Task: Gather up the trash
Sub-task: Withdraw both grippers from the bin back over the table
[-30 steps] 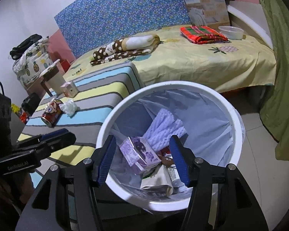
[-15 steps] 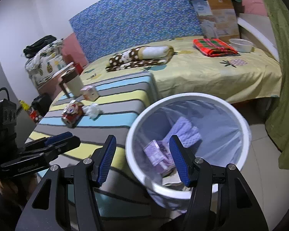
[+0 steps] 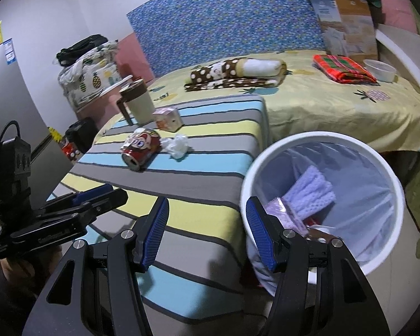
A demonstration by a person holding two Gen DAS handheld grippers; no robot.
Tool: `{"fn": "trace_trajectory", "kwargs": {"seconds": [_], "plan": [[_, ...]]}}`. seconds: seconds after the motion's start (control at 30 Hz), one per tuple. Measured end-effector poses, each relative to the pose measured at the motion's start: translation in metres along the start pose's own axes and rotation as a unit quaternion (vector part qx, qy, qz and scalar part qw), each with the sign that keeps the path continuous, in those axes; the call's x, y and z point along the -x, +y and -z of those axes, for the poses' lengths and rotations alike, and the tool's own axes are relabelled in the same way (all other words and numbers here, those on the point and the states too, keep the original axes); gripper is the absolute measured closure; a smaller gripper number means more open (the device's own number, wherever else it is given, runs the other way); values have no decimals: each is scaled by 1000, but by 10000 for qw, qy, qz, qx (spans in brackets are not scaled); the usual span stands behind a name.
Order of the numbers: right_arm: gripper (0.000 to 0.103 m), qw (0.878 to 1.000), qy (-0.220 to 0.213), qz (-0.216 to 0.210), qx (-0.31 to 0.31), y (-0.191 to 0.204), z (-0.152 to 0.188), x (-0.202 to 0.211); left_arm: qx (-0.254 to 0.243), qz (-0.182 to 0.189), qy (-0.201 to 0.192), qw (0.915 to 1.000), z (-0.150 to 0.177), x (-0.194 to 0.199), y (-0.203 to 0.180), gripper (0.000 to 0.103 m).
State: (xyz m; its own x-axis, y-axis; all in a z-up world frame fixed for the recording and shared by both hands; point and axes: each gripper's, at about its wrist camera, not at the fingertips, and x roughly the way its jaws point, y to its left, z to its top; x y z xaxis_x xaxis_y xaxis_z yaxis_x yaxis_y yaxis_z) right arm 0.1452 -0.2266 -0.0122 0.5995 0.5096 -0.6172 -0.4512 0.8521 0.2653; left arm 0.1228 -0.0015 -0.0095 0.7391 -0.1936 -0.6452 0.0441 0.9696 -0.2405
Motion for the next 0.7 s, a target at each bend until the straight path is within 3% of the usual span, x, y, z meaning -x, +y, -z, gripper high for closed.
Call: {"fn": "trace_trajectory", "kwargs": {"seconds": [0.7], "plan": [[44,9980,265,-438,361,63,-19,-43,651,-824,-305,9940,-2,24,88,50]]}}
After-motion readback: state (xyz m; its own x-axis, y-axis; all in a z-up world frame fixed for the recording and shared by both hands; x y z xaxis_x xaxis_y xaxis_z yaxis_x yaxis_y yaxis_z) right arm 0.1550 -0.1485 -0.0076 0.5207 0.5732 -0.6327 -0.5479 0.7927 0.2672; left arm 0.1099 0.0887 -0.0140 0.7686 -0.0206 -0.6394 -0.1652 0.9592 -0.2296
